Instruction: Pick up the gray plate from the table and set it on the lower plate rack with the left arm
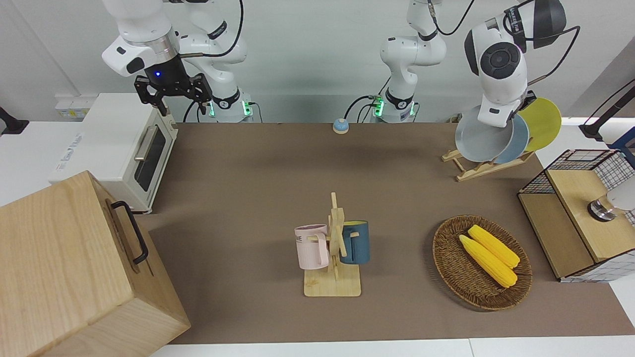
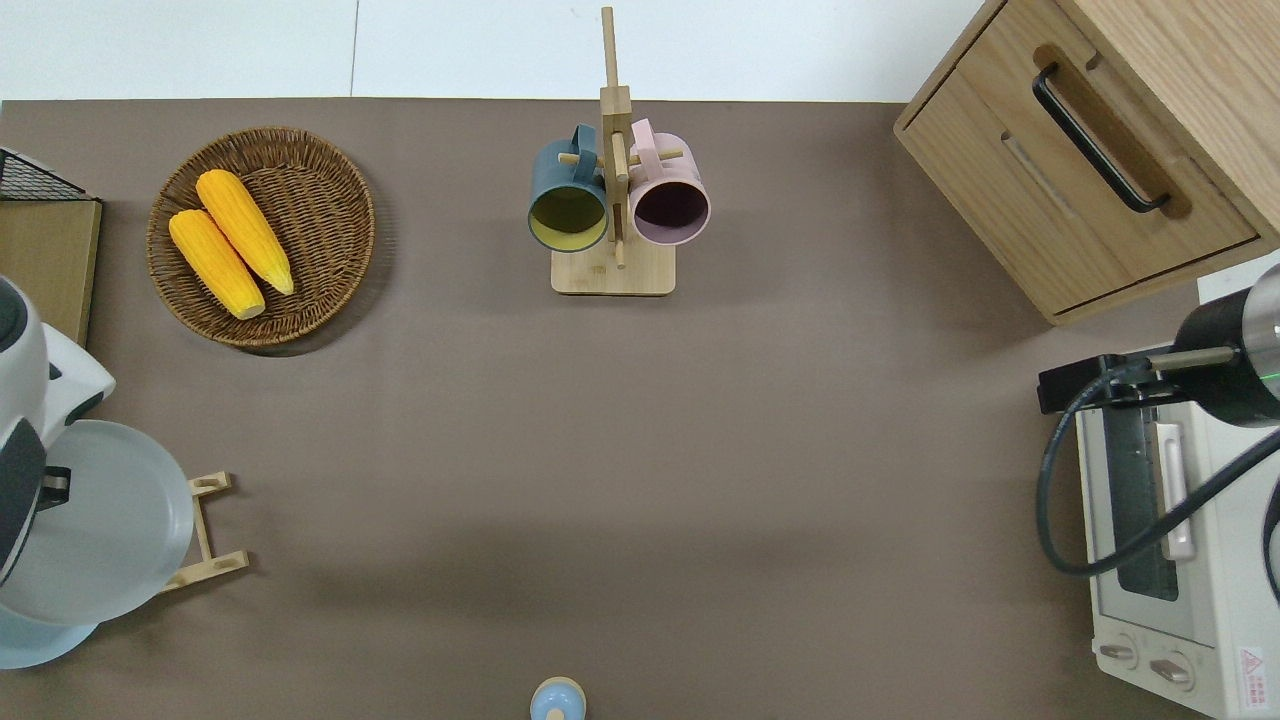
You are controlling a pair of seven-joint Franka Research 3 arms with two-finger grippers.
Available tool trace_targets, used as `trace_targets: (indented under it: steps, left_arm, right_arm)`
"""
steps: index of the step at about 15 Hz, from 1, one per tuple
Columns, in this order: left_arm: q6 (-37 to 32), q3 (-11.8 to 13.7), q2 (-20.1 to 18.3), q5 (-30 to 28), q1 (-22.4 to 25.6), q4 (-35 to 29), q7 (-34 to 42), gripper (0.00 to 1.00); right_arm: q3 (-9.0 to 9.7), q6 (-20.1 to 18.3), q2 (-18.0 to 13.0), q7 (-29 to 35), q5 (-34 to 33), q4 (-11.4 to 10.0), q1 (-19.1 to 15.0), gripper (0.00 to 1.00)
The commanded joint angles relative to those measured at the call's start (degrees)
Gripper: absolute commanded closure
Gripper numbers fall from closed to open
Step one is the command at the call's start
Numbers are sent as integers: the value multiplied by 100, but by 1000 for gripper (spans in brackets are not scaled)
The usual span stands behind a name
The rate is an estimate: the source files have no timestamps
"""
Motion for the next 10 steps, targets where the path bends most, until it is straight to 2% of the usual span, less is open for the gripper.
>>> trace_targets:
  steps: [1, 6, 10]
  left_arm:
    - [-351, 1, -40, 519, -104, 38, 45, 1000]
    - [-413, 1, -120, 941, -131, -85, -139, 1000]
    - [-395, -60, -76, 1082, -227, -409, -1007, 1000]
  right_arm:
    - [103, -87, -12, 53, 109, 42, -143, 13]
    - [103, -87, -12, 53, 109, 42, -143, 13]
    - [103, -87, -12, 53, 109, 42, -143, 13]
